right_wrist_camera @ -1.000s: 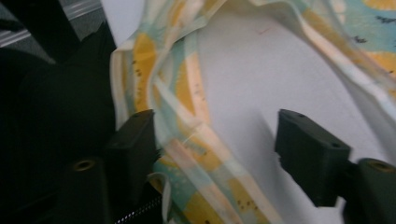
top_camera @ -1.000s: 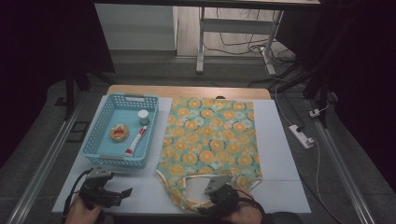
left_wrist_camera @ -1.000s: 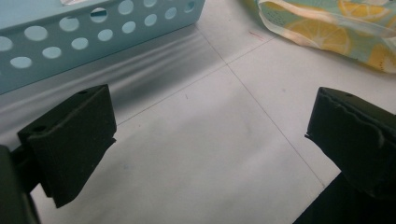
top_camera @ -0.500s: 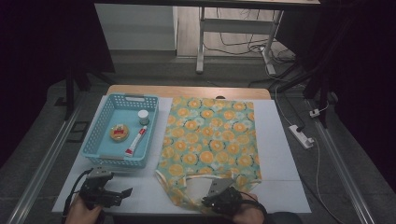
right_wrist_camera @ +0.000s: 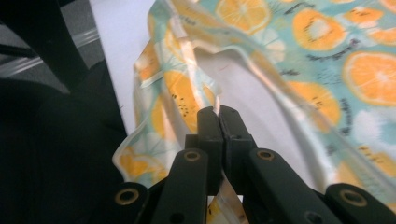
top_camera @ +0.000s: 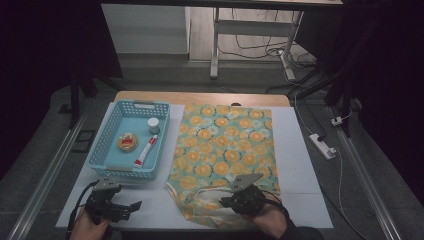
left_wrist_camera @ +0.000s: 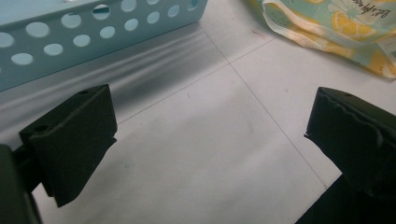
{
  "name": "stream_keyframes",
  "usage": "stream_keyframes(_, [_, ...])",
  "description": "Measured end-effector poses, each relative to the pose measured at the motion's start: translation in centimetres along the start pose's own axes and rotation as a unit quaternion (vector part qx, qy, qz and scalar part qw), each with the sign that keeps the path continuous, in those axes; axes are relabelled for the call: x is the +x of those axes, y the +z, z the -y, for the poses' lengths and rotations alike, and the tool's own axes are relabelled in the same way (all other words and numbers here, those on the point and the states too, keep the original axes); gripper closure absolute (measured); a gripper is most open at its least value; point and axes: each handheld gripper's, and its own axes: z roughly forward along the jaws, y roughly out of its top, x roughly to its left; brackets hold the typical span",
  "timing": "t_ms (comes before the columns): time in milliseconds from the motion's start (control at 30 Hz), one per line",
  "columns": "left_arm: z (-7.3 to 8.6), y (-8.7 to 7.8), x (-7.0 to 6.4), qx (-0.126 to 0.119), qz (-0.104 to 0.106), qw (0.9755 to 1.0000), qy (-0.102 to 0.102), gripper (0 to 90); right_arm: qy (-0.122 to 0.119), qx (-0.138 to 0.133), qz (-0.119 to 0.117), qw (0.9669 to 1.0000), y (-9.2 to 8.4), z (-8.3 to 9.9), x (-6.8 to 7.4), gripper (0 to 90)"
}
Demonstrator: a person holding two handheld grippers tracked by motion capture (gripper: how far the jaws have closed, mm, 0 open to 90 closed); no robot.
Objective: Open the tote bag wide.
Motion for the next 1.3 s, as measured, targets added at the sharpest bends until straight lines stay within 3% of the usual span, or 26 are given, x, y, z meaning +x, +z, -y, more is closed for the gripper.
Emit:
stream_keyframes(500, [0.0,0.0,0.1,-0.001,0.000,1.0000,-0.005,2.3,0.020,-0.034,0.040,0.9984,-1.4,-3.7,-5.5,88.7])
stream_keyframes(833, [0.0,0.0,0.2,-0.001,0.001,1.0000,-0.008,2.3,0.032,-0.042,0.043,0.9977,-1.0,-5.9,-8.5,88.8])
stream_keyframes(933, [0.0,0.0,0.2,-0.002,0.001,1.0000,-0.009,2.4,0.040,-0.046,0.049,0.9969,-0.8,-6.6,-10.1,88.8])
stream_keyframes(1300, [0.0,0.0,0.2,-0.001,0.002,0.9999,-0.011,2.4,0.060,-0.065,0.079,0.9929,-1.0,-8.2,-13.7,88.8])
